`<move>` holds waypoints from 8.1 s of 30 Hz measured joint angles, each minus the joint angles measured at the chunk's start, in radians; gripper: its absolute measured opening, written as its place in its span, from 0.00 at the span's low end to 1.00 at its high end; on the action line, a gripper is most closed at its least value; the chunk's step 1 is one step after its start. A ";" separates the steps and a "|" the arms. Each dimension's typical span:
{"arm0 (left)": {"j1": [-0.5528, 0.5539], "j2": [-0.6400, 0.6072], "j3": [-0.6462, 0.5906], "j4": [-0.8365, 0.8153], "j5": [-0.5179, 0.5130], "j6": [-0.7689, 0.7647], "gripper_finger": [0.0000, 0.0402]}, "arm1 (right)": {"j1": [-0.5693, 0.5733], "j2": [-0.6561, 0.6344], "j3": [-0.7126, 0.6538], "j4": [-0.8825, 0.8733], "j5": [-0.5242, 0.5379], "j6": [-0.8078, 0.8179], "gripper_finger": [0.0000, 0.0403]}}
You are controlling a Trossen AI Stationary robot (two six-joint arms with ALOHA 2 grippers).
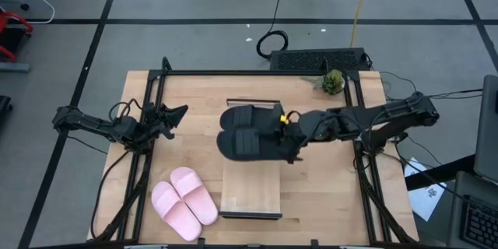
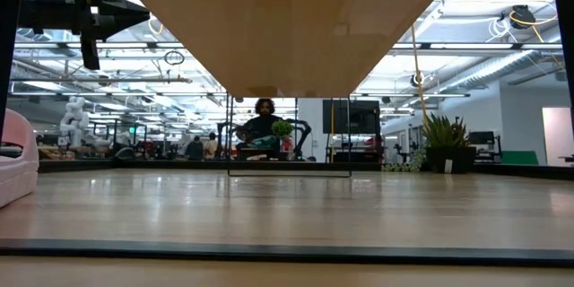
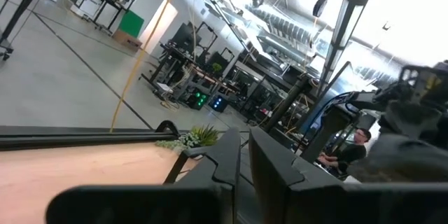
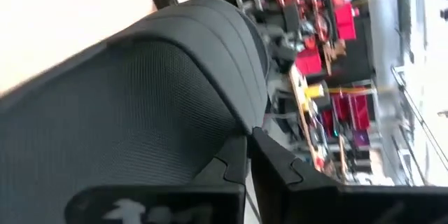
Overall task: Pick and place slides into the shelf
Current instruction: Put the black slide on the shelf, then put the right pink slide on the shelf
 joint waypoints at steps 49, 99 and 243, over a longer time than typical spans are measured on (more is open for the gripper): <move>0.000 0.000 0.000 0.000 -0.005 0.025 0.08 | -0.126 0.205 -0.001 -0.030 -0.160 0.058 0.00; 0.000 0.000 0.000 0.000 -0.006 0.055 0.08 | -0.223 0.204 -0.072 0.008 -0.160 -0.076 0.00; -0.003 0.000 0.057 0.141 0.234 0.233 0.08 | -0.048 0.151 -0.046 0.037 0.617 -0.413 0.27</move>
